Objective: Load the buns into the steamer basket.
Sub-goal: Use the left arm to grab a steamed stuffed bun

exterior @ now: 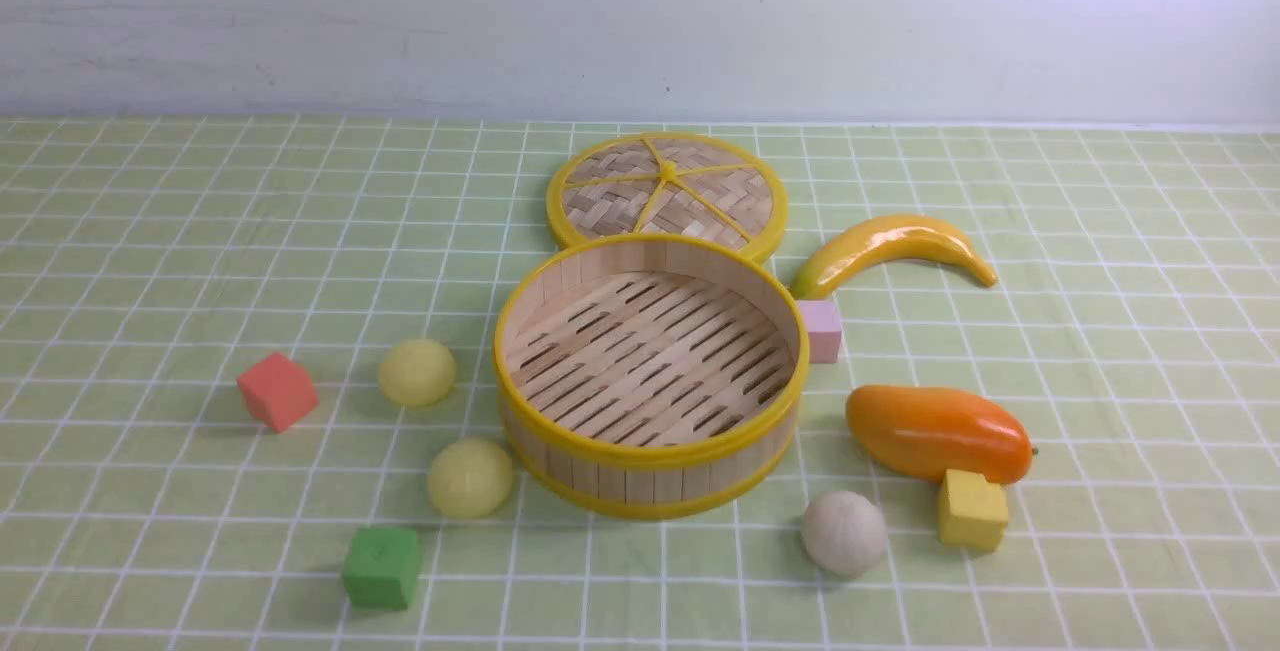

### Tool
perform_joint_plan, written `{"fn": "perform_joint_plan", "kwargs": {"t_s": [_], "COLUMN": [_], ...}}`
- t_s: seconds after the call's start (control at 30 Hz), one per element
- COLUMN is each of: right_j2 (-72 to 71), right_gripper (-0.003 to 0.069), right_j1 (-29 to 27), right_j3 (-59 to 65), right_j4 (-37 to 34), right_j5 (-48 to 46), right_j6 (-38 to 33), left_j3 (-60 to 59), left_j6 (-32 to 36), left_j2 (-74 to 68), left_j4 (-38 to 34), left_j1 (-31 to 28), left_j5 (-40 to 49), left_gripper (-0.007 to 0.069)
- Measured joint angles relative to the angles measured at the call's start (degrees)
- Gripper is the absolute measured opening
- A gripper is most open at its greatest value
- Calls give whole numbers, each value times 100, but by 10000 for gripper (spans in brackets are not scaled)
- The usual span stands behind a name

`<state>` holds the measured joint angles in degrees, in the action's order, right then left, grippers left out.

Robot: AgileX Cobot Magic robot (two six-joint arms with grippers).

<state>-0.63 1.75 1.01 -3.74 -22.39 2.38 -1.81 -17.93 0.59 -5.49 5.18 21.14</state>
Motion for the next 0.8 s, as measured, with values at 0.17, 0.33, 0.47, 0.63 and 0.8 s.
{"fn": "perform_joint_plan", "kwargs": {"t_s": [0.17,0.33,0.47,0.63,0.8], "right_j2": [0,0,0,0,0], "right_gripper": [239,239,239,239,239], "right_j1": [0,0,0,0,0], "right_j3": [0,0,0,0,0], "right_j4": [0,0,0,0,0], "right_j5": [0,0,0,0,0], "right_j6": [0,0,0,0,0], "left_j3": [0,0,0,0,0], "left_j6": [0,0,0,0,-473], "left_j2": [0,0,0,0,0], "left_j4": [0,0,0,0,-621], "left_j1": [0,0,0,0,0], "left_j5": [0,0,0,-18,-610], "left_gripper": [237,239,238,238,238]}}
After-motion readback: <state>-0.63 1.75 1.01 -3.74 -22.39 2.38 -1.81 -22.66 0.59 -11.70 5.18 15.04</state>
